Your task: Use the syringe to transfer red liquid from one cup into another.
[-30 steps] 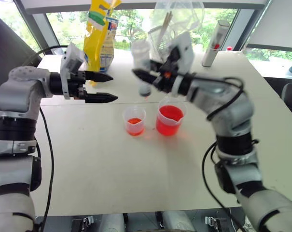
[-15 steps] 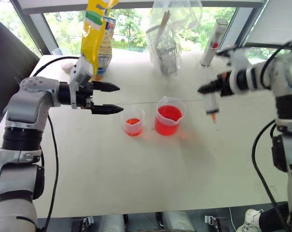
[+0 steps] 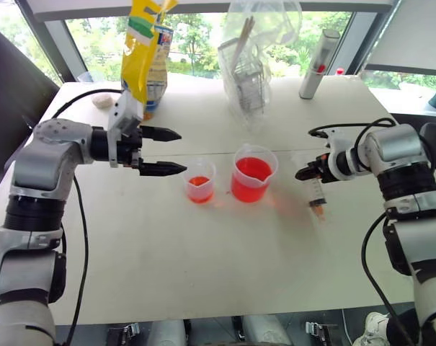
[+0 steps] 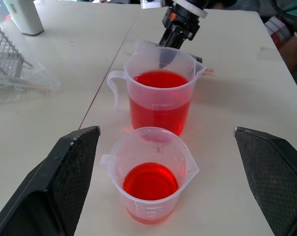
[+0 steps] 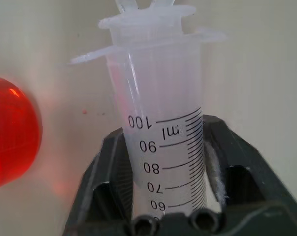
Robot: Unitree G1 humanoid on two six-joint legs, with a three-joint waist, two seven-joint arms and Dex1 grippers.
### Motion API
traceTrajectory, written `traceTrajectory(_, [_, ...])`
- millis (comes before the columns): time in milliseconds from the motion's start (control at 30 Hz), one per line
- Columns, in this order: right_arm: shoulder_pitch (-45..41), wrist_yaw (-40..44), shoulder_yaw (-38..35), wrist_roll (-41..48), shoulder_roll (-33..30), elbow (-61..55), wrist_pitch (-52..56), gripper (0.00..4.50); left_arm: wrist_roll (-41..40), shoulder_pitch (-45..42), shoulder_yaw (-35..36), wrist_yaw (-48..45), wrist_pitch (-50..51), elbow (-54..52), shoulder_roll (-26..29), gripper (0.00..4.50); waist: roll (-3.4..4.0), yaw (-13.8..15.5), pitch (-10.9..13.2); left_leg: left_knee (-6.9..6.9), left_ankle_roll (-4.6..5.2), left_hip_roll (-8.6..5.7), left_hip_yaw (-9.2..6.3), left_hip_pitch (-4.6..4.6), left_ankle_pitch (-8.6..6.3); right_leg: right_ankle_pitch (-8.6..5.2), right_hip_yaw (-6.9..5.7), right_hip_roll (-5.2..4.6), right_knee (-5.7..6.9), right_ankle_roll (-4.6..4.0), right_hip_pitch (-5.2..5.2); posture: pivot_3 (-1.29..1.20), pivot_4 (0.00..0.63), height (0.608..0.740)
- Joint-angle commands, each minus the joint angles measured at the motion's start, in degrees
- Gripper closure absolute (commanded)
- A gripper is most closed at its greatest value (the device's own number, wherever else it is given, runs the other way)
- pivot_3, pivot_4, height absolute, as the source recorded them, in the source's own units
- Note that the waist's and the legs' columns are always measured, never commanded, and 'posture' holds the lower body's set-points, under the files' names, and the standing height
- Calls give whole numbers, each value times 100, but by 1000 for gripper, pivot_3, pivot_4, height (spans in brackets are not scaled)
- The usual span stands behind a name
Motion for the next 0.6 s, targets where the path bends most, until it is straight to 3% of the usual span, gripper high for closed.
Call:
traceTrajectory(33, [3, -15, -217, -68, 3, -96, 46, 657, -170, -6, 97, -3, 128, -211, 108, 0, 2, 3, 1, 0, 0, 0, 0, -1, 0, 0, 0, 0, 0, 0, 0, 0, 150, 739])
traceTrajectory(67, [19, -12, -282, -48, -29, -221, 109, 85, -181, 2, 80, 2, 169, -232, 122, 0, 2, 3, 1, 1, 0, 0, 0, -1, 0, 0, 0, 0, 1, 0, -1, 0, 150, 739])
traceTrajectory(100, [35, -26, -354, -30, -67, -357, 190, 31, -197, 10, 69, 8, 201, -253, 133, 0, 1, 2, 1, 0, 0, 0, -2, 0, 0, 0, 0, 0, 1, 0, 0, 0, 150, 739])
traceTrajectory(200, [177, -87, -590, 29, -246, -1083, 407, 31, -299, 45, 86, 0, 342, -340, 139, 0, 2, 3, 1, 0, 0, 0, -3, -1, 0, 0, 0, -1, 1, 0, -1, 0, 150, 739])
traceTrajectory(400, [1087, 215, -1168, 559, -1140, -4172, 605, 31, -420, 285, 116, 41, 554, -660, 256, 0, 7, 16, 4, -8, 0, 1, -12, -5, 0, -1, -1, 0, -3, 1, -5, 0, 150, 739])
traceTrajectory(600, [1829, 1033, -2869, 1819, -1682, -6452, 892, 31, -558, 524, 215, 49, 710, -914, 494, 0, 4, 1, 5, -8, 0, 2, -14, 4, 0, -1, -3, 0, -3, 2, 4, 0, 150, 739])
